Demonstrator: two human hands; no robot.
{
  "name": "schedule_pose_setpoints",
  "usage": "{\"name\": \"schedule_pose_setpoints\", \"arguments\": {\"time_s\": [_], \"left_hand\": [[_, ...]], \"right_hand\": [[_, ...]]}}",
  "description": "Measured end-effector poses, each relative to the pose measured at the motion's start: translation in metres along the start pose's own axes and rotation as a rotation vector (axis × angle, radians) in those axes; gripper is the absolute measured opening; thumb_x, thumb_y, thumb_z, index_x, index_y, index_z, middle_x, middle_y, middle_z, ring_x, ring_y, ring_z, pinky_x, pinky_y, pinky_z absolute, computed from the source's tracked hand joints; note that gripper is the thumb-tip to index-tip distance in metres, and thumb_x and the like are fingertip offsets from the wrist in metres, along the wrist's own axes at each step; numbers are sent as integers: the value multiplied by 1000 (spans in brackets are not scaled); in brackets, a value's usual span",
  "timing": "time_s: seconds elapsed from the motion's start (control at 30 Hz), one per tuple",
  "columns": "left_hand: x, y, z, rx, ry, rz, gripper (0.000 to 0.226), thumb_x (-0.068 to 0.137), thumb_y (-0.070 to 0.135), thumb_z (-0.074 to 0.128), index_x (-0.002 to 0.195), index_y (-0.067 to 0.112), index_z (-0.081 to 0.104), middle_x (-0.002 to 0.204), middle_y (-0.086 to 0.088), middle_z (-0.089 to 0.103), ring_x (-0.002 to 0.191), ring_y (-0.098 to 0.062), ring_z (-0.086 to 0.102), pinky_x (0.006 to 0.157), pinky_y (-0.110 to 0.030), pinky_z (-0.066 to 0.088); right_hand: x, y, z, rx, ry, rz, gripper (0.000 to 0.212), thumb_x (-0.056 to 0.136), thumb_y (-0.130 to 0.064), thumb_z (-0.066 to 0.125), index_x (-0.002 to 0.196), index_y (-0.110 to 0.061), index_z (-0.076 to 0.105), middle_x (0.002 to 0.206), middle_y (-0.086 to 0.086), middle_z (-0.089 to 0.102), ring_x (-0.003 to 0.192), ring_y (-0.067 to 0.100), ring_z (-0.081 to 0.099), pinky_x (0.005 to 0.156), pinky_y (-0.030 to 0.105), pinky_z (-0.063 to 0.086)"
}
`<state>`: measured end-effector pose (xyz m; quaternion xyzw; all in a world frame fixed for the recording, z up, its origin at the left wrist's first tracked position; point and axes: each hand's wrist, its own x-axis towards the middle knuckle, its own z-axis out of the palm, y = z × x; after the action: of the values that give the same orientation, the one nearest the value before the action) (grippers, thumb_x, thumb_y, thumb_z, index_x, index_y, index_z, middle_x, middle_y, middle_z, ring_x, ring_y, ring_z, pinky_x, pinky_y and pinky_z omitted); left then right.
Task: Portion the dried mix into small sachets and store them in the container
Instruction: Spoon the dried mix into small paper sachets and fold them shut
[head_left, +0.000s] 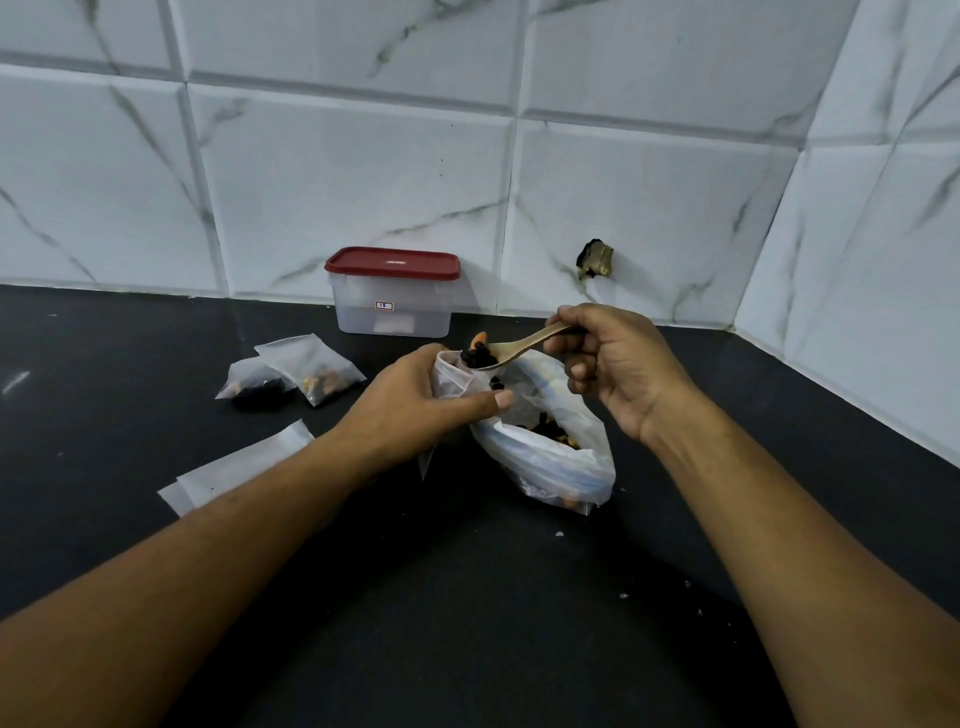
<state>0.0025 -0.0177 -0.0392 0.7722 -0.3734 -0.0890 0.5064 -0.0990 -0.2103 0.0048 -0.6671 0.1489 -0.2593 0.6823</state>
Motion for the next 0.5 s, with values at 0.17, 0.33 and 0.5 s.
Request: {"name": "schedule_pose_setpoints", "arguments": {"time_s": [0.17, 0.33, 0.5], "left_hand": [[1, 2, 2, 12, 5, -12, 52, 77, 57, 83, 118, 32, 63, 111, 8, 73, 103, -12, 69, 96, -44, 58], [1, 2, 1, -24, 6, -25, 59, 76, 54, 85, 123, 28, 62, 112, 6, 74, 102, -13, 72, 94, -44, 60], [1, 3, 1, -72, 12, -43, 66, 72, 53, 86, 127, 26, 60, 116, 5, 73, 105, -16, 72, 94, -46, 60]], "right_hand": [[-5, 5, 10, -83, -74, -67, 16, 101, -18, 62, 98, -5, 73, 73, 9, 73, 48, 14, 45, 49, 24, 38], [-8, 6, 14, -206, -242, -116, 11, 98, -19, 69, 102, -10, 74, 84, 13, 76, 53, 15, 52, 55, 28, 37], [-9, 2, 8, -242, -293, -150, 12, 96, -11, 68, 105, -9, 75, 93, 15, 77, 58, 16, 55, 56, 26, 38]]}}
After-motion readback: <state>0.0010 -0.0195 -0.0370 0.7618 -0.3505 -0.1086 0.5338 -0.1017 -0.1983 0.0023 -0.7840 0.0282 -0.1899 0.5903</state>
